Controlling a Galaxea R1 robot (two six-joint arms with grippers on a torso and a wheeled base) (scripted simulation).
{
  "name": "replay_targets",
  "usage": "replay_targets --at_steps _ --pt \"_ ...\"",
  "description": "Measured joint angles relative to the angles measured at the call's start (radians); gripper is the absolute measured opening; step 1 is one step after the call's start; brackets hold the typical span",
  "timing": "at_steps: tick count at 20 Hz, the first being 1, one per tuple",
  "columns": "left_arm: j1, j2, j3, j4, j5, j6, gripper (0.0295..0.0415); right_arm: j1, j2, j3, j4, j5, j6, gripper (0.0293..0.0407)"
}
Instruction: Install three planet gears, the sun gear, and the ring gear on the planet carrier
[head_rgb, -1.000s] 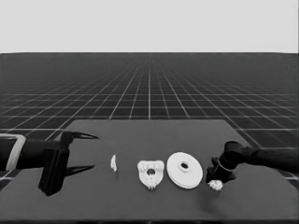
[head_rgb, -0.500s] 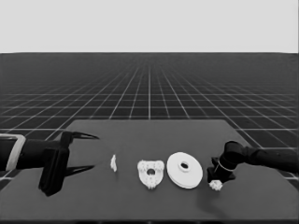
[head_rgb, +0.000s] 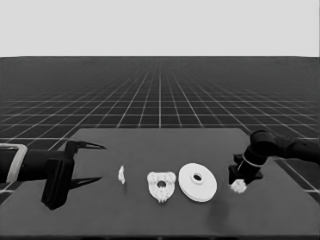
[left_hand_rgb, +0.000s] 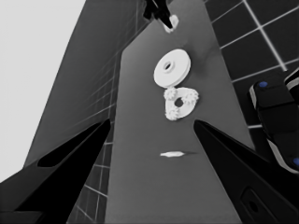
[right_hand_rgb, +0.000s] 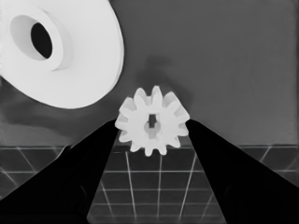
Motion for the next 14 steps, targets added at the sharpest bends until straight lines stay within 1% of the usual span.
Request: replay_targets --at_steps 1,2,3,4,6,10,11,12,14 --pt "0.0 0.0 0.0 0.0 0.0 0.0 0.0385 0.012 0.186 0.022 -0.024 -0.068 0.356 0.031" --pt "0.0 0.0 0.0 0.0 0.0 0.0 0.0385 0.02 0.49 -0.051 -0.016 -0.099 0.512 0.031" --pt "0.0 0.0 0.0 0.0 0.0 0.0 0.0385 0.022 0.678 -0.187 -0.008 -0.098 0.519 0.031" --pt "0.0 0.0 0.0 0.0 0.0 0.0 0.0385 0.024 0.783 -0.301 -0.004 -0.092 0.491 0.031" --pt "0.0 0.0 0.0 0.0 0.0 0.0 0.0385 0.024 0.876 -0.429 0.0 -0.083 0.444 0.031" --pt "0.0 0.0 0.0 0.0 0.0 0.0 0.0385 0.023 0.917 -0.498 0.002 -0.078 0.415 0.031" --pt "0.0 0.0 0.0 0.0 0.0 0.0 0.0385 -0.026 0.924 -0.523 -0.051 -0.069 0.398 0.031" --pt "0.0 0.0 0.0 0.0 0.0 0.0 0.0385 -0.061 0.929 -0.542 -0.081 -0.062 0.386 0.031" --pt "0.0 0.0 0.0 0.0 0.0 0.0 0.0385 -0.091 0.935 -0.563 -0.109 -0.054 0.372 0.031"
